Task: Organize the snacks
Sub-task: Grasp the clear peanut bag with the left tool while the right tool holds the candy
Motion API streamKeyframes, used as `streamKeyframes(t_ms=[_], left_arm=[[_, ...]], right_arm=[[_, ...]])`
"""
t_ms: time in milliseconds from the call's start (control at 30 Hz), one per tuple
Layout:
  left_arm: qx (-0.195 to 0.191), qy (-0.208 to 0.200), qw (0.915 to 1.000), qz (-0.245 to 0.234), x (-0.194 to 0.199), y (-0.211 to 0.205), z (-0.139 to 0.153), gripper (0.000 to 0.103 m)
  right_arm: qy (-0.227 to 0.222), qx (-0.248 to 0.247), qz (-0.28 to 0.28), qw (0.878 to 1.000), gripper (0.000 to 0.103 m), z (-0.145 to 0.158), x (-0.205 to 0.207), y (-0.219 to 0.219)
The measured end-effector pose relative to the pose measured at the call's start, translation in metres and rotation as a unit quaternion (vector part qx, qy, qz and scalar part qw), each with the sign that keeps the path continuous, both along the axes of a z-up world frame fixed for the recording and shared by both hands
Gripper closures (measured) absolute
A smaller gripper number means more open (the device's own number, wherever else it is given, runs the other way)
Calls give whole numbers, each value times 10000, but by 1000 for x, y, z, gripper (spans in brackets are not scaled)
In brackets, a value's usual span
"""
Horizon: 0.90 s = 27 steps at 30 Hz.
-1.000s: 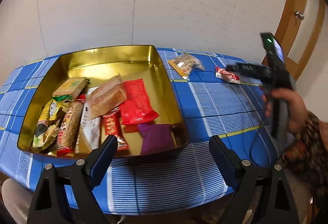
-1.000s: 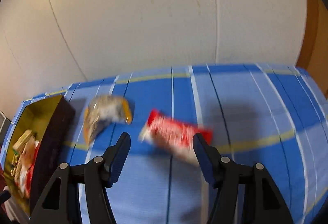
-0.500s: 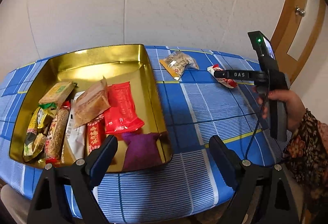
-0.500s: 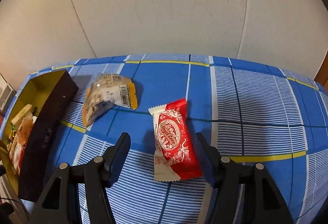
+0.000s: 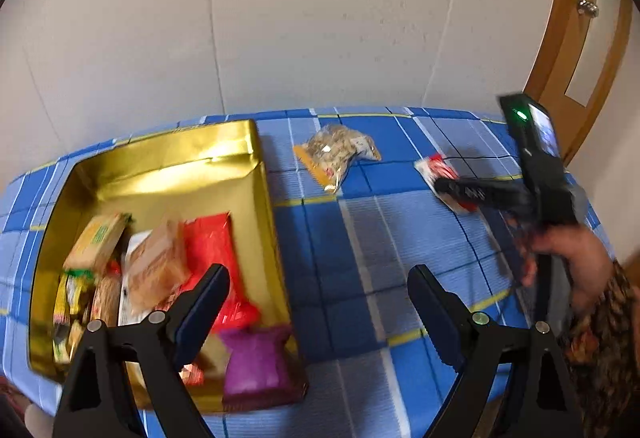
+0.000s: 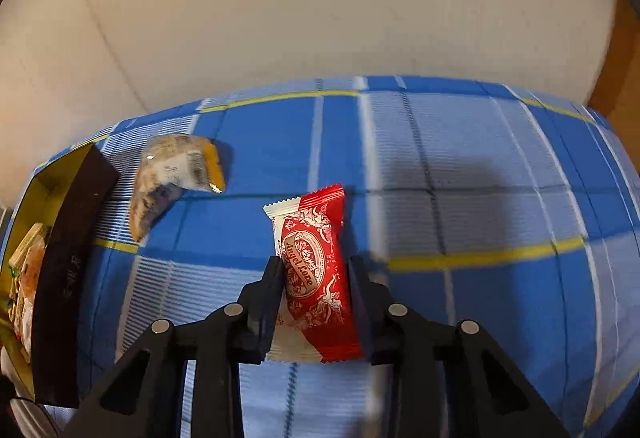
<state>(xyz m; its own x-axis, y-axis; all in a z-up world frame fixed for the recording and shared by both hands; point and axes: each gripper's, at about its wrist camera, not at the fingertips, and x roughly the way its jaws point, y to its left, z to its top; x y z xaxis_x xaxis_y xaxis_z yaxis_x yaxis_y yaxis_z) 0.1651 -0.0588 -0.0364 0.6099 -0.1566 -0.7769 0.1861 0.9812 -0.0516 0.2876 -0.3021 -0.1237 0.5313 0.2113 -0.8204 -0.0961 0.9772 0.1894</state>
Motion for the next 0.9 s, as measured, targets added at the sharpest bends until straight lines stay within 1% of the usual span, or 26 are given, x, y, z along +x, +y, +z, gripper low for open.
streamKeyframes(t_ms=[67,133,200,300,500,567,633,833,900], left_arm=[[108,17,9999,17,13,-8,1,12],[231,59,9997,-74,30,-21,1,7],[359,102,9992,-117,47,-31,-1,6],[613,46,9979,-192,68,-44,-4,6],[1184,-60,9927,-243,117,-61,-17,6],[1247,-42,9917,-321,128,-64,-22,6],[1416,-30,9893,-353,141,-68,-31,6],[1520,15,9869,-546,162,-76,-46,6],[1484,83,9873,-558,169,-76,-50,6]], right_arm=[[42,39,-105,9999,71,-1,-6,-7],[54,134,-142,9998,71,-1,-10,-14],[43,116,-95,9999,71,-1,-13,-16],[23,134,-64,9999,71,-1,-15,-18],[22,97,-79,9999,70,-2,-14,-15],[19,107,-84,9999,70,-2,-13,-15],[16,142,-87,9999,70,-3,-13,-16],[37,210,-100,9997,70,-3,-14,-18],[51,224,-97,9997,70,-2,-14,-19]])
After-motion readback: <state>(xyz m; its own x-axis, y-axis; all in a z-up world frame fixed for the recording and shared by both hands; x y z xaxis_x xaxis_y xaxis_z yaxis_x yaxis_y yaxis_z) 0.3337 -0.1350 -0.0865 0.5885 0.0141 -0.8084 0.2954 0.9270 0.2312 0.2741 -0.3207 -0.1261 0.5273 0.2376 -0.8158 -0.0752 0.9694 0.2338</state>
